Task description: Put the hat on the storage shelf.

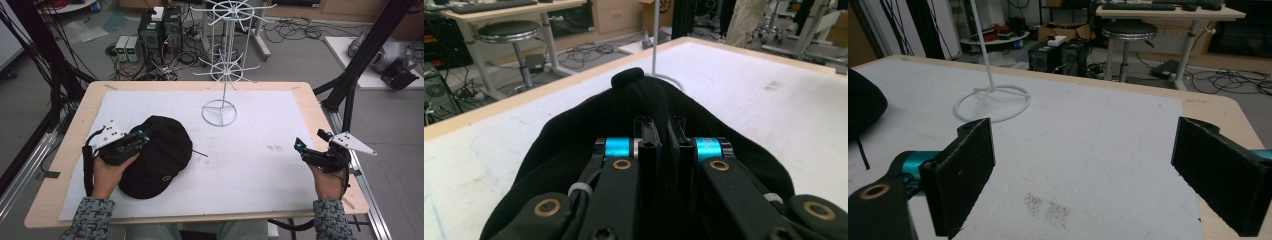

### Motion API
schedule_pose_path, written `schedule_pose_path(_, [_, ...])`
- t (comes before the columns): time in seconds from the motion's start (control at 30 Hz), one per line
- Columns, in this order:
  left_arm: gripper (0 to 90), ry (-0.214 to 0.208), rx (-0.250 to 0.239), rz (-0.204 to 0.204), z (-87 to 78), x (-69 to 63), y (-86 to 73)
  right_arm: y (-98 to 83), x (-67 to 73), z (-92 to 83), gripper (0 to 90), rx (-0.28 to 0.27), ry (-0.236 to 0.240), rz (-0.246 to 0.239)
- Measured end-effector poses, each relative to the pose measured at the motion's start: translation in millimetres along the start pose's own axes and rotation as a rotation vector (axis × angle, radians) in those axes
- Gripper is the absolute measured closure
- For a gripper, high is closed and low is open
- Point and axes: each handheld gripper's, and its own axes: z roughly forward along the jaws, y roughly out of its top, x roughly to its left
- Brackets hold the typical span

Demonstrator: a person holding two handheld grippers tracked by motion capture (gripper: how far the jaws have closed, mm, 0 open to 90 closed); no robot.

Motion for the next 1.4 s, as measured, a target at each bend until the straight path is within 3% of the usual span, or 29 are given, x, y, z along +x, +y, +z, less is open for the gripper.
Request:
schedule_pose_path(0.2, [85.7, -0.002, -0.072, -0.017, -9.8, 8.4, 13.4, -0.8, -1.4, 0.0, 9.4, 0.001, -0.001, 0.012])
schedule_pose_path(0.67, [85.7, -0.007, -0.188, 0.023, -34.2, 25.0, 61.7, -1.4, -3.3, 0.9, 9.4, 0.004, -0.001, 0.018])
schedule_pose_path(1.0, [85.7, -0.014, -0.228, 0.060, -46.7, 35.9, 96.8, -1.4, -2.3, 3.1, 9.4, 0.007, 0.000, 0.010])
schedule_pose_path(1.13, [85.7, -0.022, -0.264, 0.081, -55.0, 46.1, 117.5, -1.5, -3.2, 2.6, 9.4, 0.000, 0.001, 0.014])
schedule_pose_path(1.4, [85.7, -0.020, -0.290, 0.111, -64.3, 60.5, 150.7, -1.7, -2.6, 4.5, 9.4, 0.005, 0.001, 0.011])
